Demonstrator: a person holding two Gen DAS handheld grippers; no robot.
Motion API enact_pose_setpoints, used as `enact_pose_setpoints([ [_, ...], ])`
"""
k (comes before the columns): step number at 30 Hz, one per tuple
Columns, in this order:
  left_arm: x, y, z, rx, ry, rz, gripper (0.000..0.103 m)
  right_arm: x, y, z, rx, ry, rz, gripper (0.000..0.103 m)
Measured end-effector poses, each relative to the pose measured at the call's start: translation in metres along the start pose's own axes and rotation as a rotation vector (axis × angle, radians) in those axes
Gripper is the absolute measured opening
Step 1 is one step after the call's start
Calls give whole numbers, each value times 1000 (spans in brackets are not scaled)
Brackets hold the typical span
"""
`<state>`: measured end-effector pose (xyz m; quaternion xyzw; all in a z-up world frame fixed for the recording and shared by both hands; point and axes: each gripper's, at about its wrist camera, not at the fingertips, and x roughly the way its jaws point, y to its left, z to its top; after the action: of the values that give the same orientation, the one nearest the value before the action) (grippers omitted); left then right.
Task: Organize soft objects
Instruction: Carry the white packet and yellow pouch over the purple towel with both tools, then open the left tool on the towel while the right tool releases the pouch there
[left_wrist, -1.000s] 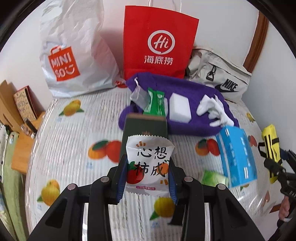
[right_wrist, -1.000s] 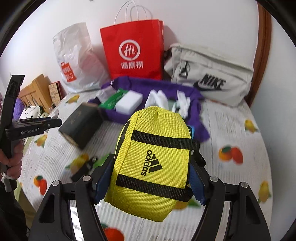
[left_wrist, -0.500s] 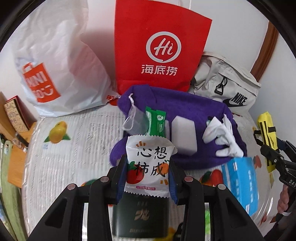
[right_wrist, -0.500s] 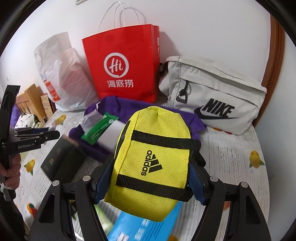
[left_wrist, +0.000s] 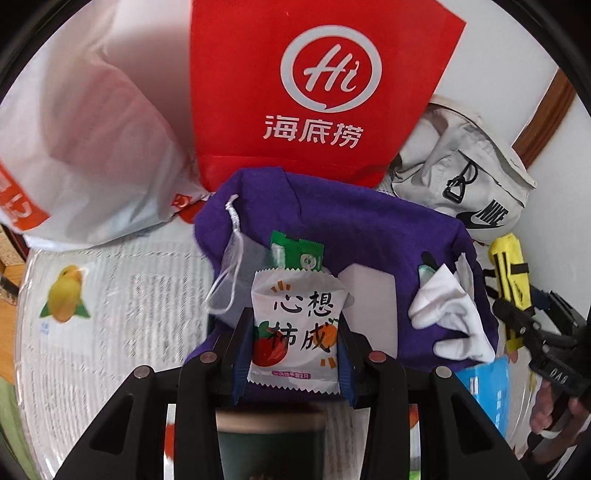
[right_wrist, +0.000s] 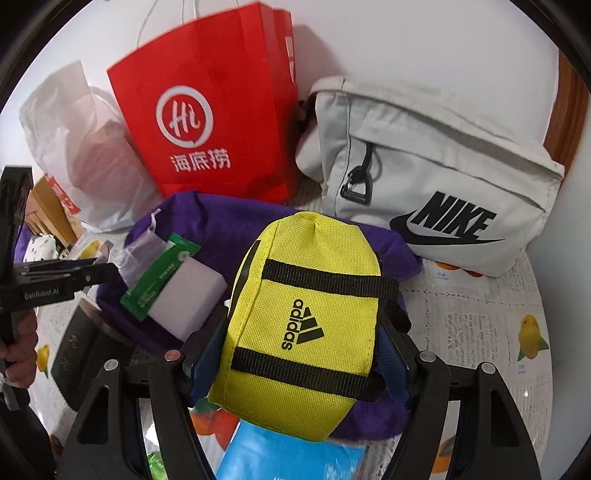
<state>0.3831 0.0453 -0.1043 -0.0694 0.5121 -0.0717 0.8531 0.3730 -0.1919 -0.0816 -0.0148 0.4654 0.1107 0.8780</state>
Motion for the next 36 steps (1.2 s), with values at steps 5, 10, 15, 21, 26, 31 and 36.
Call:
enact_pose_setpoints([
  [5, 21, -6, 14, 16, 29, -6, 40, 22, -3, 3, 5, 35, 1, 74],
  [10, 40, -5, 21, 4, 66, -12, 41, 37, -2, 5, 4, 60, 24, 75],
  [15, 51, -9, 22, 19, 86, 5, 49, 43, -1, 6, -11, 71, 10, 79],
  [21, 51, -11, 24, 13, 82, -21, 77, 43, -3, 6, 10, 66, 28, 86],
  [26, 40, -13, 25, 18, 61, -7, 77, 34, -2, 8, 17, 36, 27, 88],
  [31, 16, -14, 19, 57, 17, 45, 77, 18, -3, 8, 24, 9, 22, 88],
  [36, -17, -15, 1, 61, -26, -23, 77, -11, 0, 2, 24, -25, 9, 88],
])
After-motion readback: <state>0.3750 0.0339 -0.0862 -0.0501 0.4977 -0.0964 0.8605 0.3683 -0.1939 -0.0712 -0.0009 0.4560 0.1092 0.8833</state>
